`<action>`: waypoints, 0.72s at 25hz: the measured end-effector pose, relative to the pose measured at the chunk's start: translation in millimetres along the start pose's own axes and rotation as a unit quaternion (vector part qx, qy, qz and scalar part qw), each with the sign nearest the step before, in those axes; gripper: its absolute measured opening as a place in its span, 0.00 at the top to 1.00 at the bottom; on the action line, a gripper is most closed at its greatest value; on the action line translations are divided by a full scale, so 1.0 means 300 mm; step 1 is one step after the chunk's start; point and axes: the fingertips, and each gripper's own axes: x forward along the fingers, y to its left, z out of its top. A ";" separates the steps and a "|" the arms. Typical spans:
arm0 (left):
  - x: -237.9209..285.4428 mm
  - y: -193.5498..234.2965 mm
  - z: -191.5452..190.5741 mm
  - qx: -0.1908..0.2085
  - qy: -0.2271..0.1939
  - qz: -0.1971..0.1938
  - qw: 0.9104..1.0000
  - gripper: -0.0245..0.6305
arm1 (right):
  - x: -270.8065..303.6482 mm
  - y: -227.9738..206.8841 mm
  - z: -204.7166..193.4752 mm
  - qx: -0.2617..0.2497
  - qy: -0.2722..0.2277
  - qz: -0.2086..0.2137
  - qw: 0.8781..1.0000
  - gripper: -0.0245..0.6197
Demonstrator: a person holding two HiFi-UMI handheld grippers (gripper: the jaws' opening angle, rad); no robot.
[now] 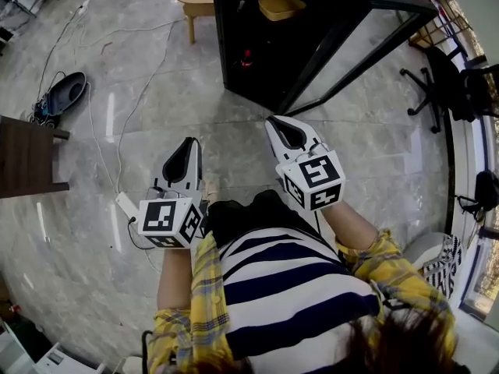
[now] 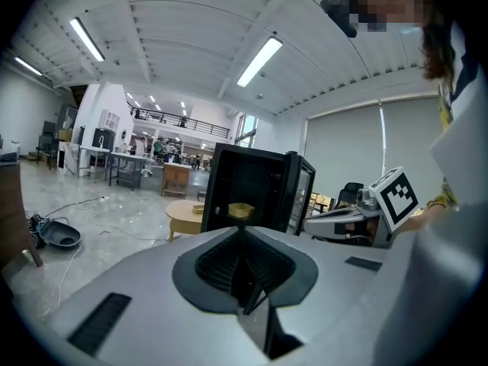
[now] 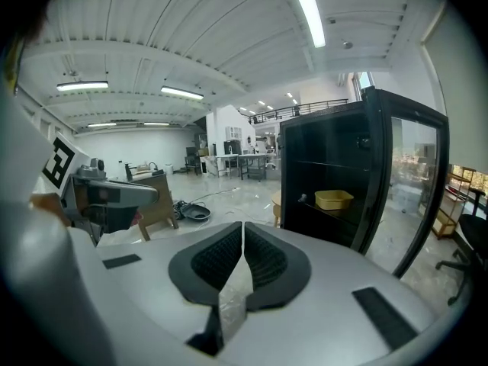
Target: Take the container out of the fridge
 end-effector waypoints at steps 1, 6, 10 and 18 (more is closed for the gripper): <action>0.021 0.031 0.012 0.000 0.003 -0.007 1.000 0.91 | 0.028 0.001 0.012 0.003 0.001 -0.006 1.000 0.91; 0.121 0.163 0.051 0.009 0.019 -0.043 0.999 0.91 | 0.161 0.007 0.055 0.012 0.011 -0.033 0.999 0.91; 0.201 0.247 0.070 0.021 0.032 -0.072 0.997 0.91 | 0.260 -0.007 0.078 0.019 0.021 -0.059 0.998 0.91; 0.286 0.384 0.062 0.026 0.056 -0.125 0.990 0.91 | 0.418 -0.018 0.135 0.017 0.019 -0.102 0.995 0.80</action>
